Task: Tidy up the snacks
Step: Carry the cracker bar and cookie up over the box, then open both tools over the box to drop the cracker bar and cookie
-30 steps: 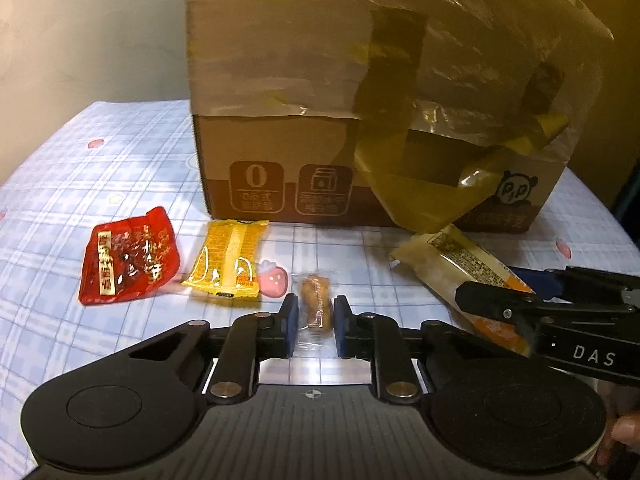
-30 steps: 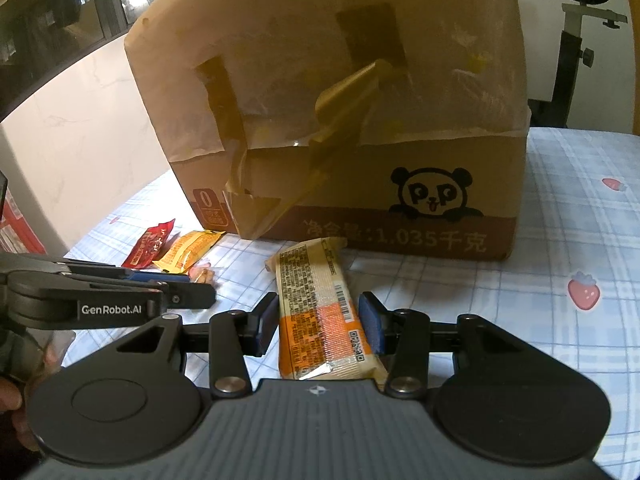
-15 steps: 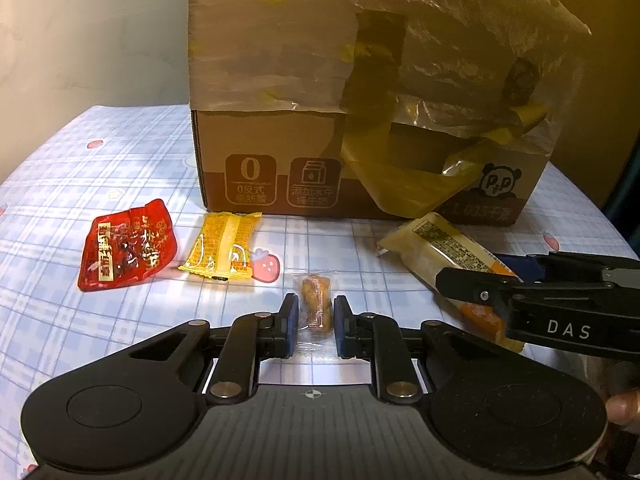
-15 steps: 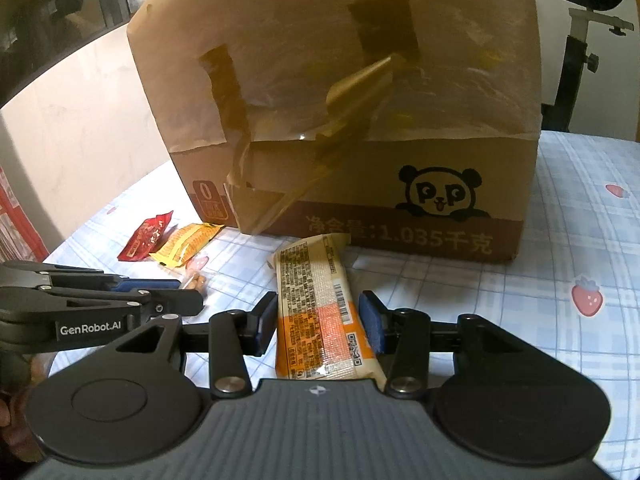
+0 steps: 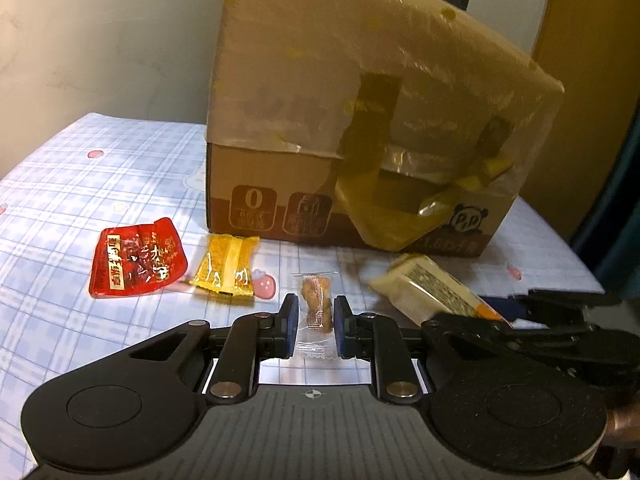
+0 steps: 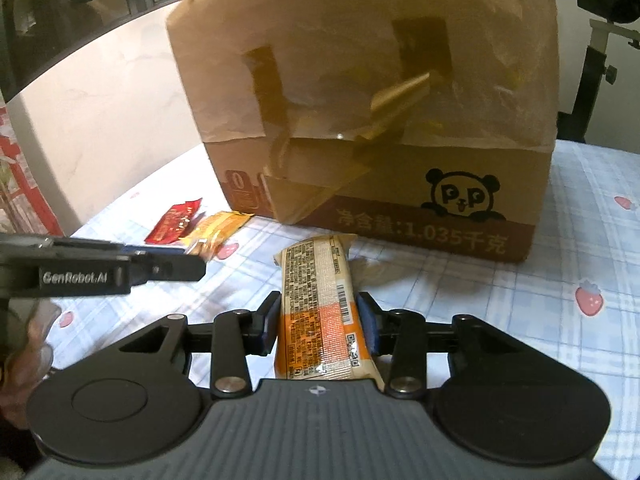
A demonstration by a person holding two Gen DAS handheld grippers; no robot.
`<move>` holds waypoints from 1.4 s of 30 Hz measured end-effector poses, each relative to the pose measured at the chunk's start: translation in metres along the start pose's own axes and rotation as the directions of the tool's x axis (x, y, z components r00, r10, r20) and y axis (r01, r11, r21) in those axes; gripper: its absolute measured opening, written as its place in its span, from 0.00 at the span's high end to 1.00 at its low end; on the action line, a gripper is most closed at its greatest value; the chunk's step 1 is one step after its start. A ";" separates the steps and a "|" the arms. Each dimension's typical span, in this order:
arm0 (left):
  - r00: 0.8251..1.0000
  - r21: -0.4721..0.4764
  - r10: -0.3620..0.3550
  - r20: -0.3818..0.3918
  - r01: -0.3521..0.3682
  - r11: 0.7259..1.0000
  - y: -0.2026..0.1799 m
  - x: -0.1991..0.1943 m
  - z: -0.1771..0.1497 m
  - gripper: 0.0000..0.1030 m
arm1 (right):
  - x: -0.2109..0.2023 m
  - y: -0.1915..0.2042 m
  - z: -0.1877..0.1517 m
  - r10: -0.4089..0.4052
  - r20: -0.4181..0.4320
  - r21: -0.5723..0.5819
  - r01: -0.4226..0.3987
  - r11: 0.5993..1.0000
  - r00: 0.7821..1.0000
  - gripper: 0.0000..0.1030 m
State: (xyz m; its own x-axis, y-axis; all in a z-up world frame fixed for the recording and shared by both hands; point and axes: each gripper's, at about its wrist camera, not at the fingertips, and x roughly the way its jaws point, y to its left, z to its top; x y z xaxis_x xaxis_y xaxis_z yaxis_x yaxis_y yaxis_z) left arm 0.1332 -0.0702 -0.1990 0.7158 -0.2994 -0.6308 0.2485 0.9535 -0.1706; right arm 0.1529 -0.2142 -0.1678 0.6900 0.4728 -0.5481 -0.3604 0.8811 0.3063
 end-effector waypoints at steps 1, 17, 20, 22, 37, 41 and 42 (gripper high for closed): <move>1.000 -0.006 -0.004 0.005 0.004 1.000 0.000 -0.002 0.001 0.81 | -0.004 0.001 -0.001 0.002 0.002 0.000 -0.002 1.000 1.000 0.59; 0.965 0.087 -0.111 0.237 0.093 0.992 -0.001 -0.068 0.079 0.81 | -0.100 0.017 0.066 0.006 0.306 -0.031 0.004 1.000 0.952 0.59; 0.948 0.108 -0.122 0.293 0.094 0.990 -0.003 -0.076 0.108 0.81 | -0.105 0.015 0.095 0.018 0.343 -0.050 -0.001 0.999 0.939 0.59; 0.940 0.119 -0.129 0.316 0.095 0.988 -0.006 -0.076 0.128 0.81 | -0.102 0.011 0.117 0.006 0.351 -0.060 0.016 0.998 0.936 0.59; 0.947 0.142 -0.043 0.318 -0.002 0.990 -0.025 -0.019 0.235 0.81 | -0.010 -0.026 0.214 -0.075 0.283 0.021 0.072 0.997 0.956 0.59; 0.956 0.172 -0.008 0.294 -0.044 0.984 -0.023 -0.006 0.239 0.81 | 0.003 -0.016 0.210 -0.090 0.255 0.000 0.093 0.996 0.963 0.59; 0.958 0.179 -0.003 0.286 -0.050 0.983 -0.021 -0.004 0.239 0.80 | 0.007 -0.015 0.210 -0.098 0.250 -0.003 0.102 0.995 0.963 0.59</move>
State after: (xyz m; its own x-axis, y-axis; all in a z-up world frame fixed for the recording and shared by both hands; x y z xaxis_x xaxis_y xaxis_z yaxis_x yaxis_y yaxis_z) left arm 0.2812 -0.0973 -0.0122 0.8718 -0.3001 -0.3871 0.3252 0.9457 -0.0007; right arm 0.2948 -0.2275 -0.0132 0.8569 0.3655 -0.3635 -0.2901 0.9248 0.2460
